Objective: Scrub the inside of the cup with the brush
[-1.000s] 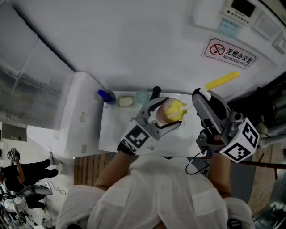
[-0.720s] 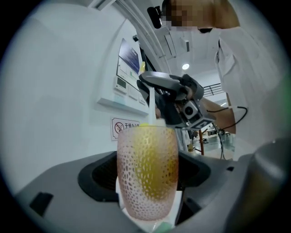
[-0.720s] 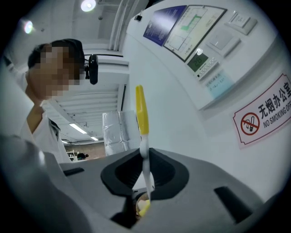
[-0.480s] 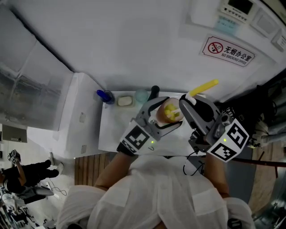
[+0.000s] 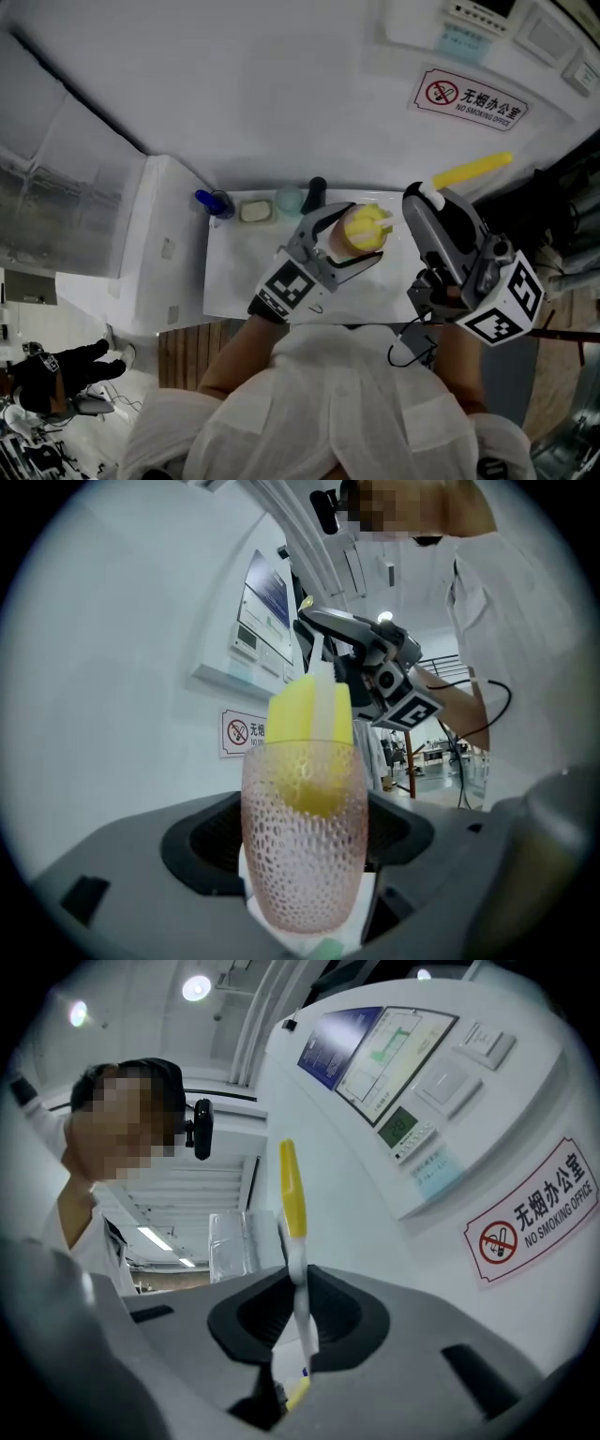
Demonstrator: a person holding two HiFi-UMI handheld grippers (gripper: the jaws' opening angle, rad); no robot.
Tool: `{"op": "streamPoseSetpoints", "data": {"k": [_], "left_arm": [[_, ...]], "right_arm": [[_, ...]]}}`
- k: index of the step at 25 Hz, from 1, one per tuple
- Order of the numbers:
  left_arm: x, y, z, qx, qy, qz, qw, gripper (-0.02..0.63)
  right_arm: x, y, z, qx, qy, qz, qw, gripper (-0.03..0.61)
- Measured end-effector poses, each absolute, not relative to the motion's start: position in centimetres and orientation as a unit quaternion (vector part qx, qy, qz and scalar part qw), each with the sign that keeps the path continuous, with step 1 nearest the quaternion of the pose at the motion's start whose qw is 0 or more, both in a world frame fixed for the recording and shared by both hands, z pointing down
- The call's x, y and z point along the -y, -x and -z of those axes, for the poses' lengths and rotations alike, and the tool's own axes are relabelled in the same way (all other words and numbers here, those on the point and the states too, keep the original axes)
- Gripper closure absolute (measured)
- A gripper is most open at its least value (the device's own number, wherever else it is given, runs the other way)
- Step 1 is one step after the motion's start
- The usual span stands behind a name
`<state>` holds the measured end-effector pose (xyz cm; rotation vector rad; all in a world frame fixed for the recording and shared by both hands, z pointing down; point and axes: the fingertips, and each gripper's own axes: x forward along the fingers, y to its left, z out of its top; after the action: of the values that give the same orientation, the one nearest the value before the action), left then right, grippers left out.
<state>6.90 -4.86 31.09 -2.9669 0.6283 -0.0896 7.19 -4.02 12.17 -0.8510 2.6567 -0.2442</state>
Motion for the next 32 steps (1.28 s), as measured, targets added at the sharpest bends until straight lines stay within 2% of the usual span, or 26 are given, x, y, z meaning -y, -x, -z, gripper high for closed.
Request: {"op": "streamPoseSetpoints", "data": {"k": [3,11,22,32], "left_arm": [[5.2,-8.0,-31.4,-0.204,0.977,0.031,0.049,0.259],[7.1,-12.1,-35.1,-0.19,0.98,0.045,0.027,0.258],[12.7,-18.2,-48.0,-0.198,0.973,0.121,-0.009,0.258],[18.2,-19.1,-56.4,-0.216,0.957,0.192,-0.002,0.258]], "right_arm": [[4.7,-7.7,-14.2,-0.93,0.312,0.103,0.165,0.54],[7.5,-9.1,-21.5,-0.925,0.352,0.109,0.094,0.538],[14.8,-14.5,-33.1,-0.905,0.384,0.165,0.076,0.535],[19.6,-13.2,-40.5,-0.913,0.376,0.154,0.034,0.531]]}}
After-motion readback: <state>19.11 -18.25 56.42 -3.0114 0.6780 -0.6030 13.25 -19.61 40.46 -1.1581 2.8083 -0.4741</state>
